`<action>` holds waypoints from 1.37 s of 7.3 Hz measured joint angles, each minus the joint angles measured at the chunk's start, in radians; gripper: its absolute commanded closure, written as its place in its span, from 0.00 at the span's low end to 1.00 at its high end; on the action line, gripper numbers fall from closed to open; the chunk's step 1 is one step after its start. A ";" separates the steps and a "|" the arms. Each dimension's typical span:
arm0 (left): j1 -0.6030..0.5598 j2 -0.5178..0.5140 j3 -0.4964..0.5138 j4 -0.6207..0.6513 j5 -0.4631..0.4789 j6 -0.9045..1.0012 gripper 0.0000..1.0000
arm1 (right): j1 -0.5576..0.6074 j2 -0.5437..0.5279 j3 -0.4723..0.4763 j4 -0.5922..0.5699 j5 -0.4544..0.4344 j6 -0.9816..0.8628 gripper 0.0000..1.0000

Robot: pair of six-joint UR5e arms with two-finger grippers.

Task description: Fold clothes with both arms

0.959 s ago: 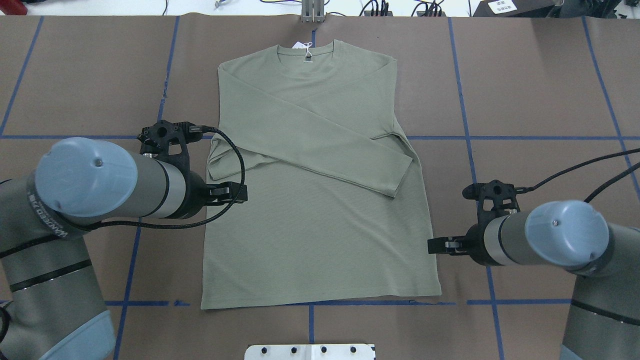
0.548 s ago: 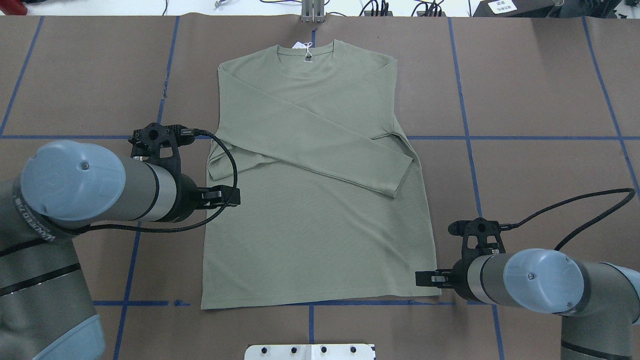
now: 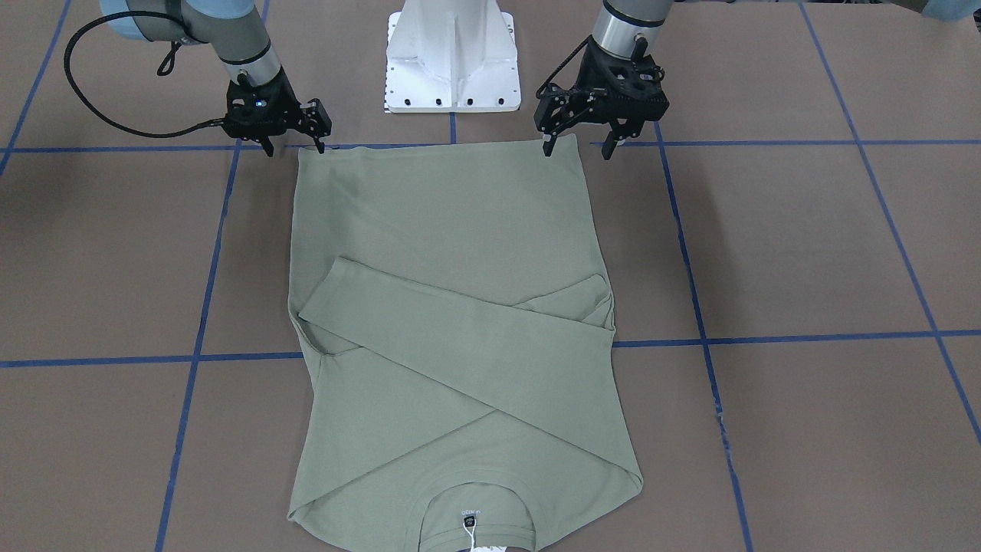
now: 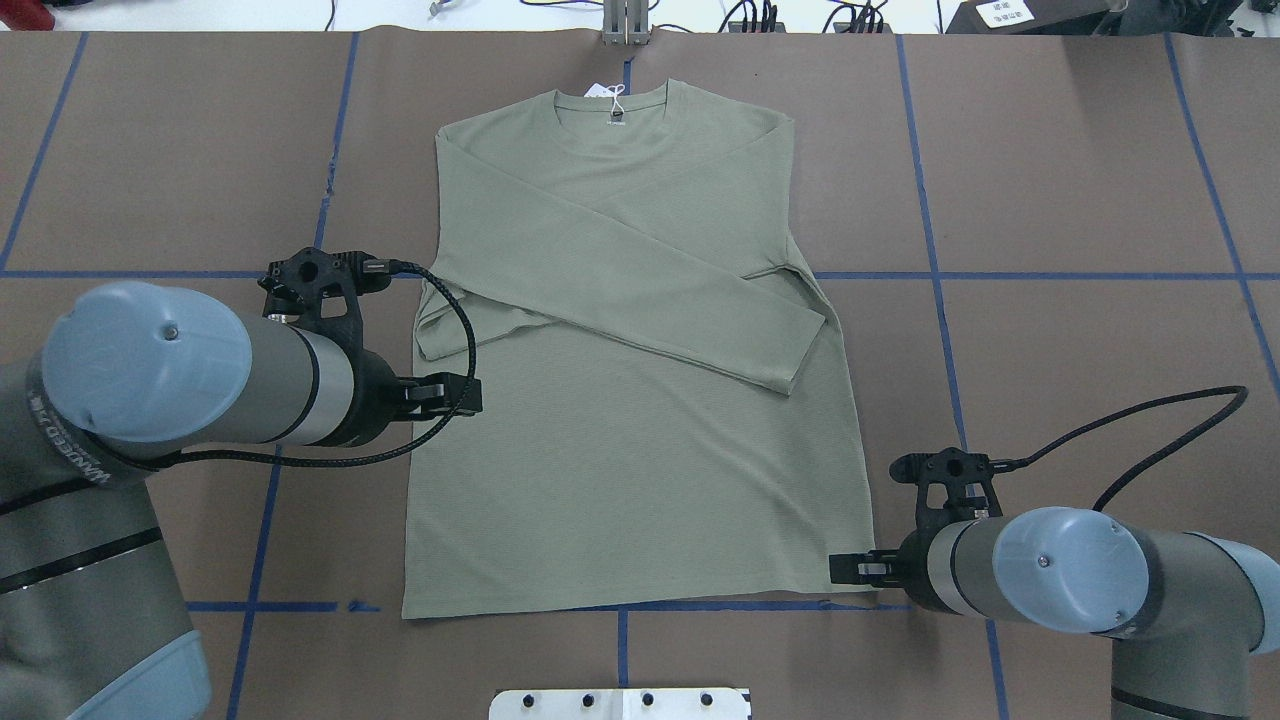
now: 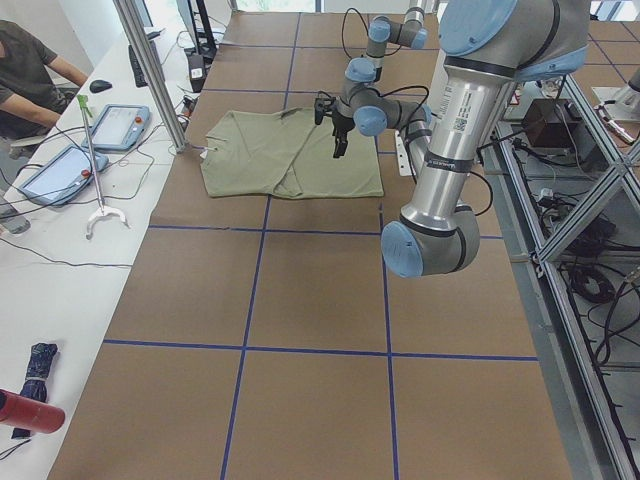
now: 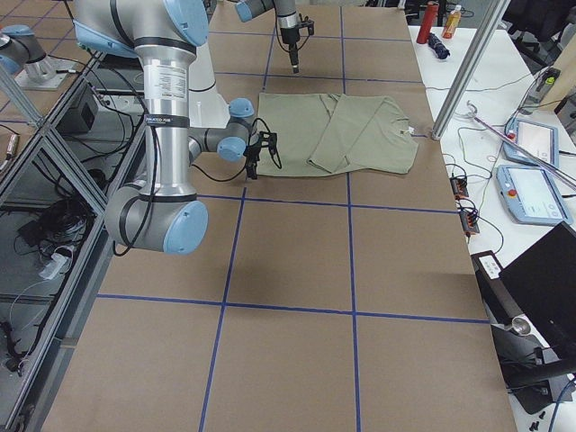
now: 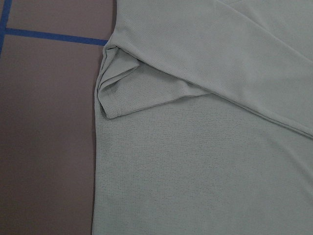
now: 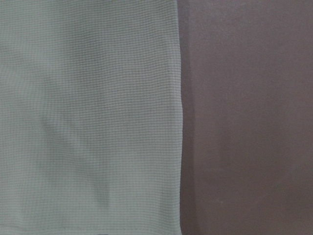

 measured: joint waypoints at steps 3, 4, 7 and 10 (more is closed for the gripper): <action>0.002 0.000 0.000 0.000 0.000 0.000 0.00 | -0.002 0.004 -0.007 0.000 0.023 -0.001 0.18; 0.003 -0.001 0.000 0.000 0.000 0.000 0.00 | -0.002 0.005 -0.007 0.001 0.027 -0.002 0.24; 0.005 -0.003 0.001 0.000 0.000 0.000 0.00 | -0.001 0.006 -0.007 0.001 0.029 -0.002 0.33; 0.007 -0.005 0.003 0.000 0.000 0.000 0.00 | 0.000 0.005 -0.012 0.001 0.029 -0.003 0.33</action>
